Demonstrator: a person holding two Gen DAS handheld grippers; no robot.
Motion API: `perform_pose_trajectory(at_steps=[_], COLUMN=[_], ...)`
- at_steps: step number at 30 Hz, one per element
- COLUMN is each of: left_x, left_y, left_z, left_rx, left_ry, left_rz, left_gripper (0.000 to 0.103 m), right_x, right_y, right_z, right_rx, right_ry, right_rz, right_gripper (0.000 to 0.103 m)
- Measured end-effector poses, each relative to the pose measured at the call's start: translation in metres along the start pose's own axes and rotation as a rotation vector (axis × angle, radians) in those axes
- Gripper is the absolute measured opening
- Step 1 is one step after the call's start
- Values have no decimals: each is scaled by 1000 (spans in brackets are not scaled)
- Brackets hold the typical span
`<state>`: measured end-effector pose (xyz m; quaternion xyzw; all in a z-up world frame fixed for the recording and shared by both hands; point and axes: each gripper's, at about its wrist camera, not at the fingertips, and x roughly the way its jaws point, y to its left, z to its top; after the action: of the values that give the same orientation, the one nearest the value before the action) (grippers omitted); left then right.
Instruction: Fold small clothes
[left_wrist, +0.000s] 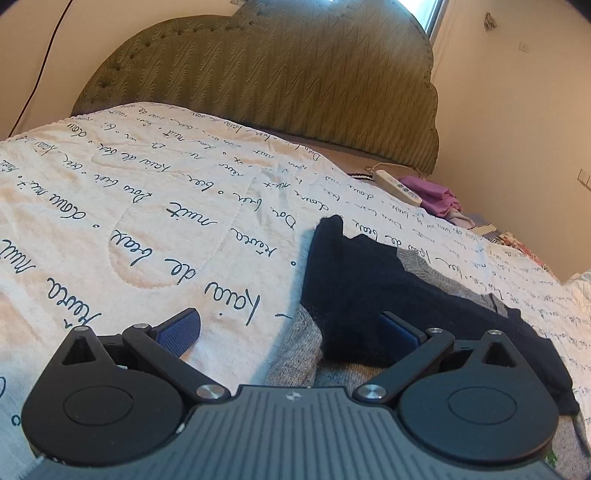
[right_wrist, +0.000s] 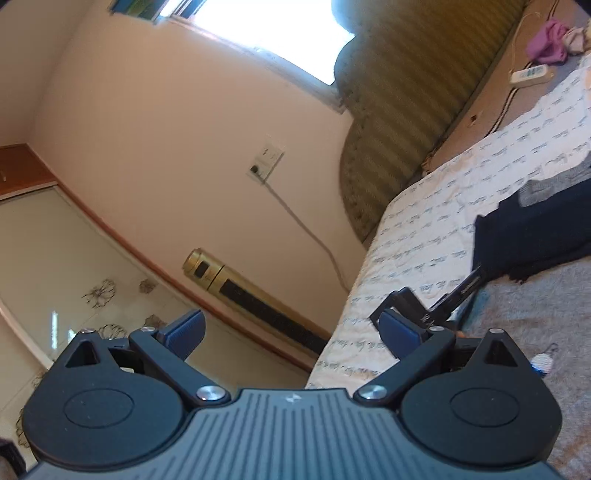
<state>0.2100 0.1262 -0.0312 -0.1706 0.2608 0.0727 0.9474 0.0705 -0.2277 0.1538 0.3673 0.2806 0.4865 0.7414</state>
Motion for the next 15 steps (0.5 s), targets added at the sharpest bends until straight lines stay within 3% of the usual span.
perform_pose_trajectory(at_steps=[3,5,6,8,10,12,15], left_x=[-3,-12,-16,-25,-34,-43,-63], left_y=[-1,-3,-6,-19,-40,-65,-106], left_z=[-1,-2,-3,-2,-2,-1,0], left_rx=[9,21,37,105,190,262,358], left_ry=[-4,-49,-73,-99,-102,-89,-75], left_rz=[14,51,62,60,30,-23,-93], left_gripper=[102,102,102,102,102,102,103], right_x=[-11,-16,-19,-19,-4,25,69], right_y=[2,-4,-9,-23,-51,-84,-133], right_z=[-4,-4,-2,2,11,21,23], right_rx=[-7,-24,-74,-223,-371,-522,-675], right_ry=[-46,-58,-92,-178,-220,-178,-41], right_rz=[-39,-45,-91,-282,-545,-776,-988], right_gripper=[102,101,101,102,103,103,102])
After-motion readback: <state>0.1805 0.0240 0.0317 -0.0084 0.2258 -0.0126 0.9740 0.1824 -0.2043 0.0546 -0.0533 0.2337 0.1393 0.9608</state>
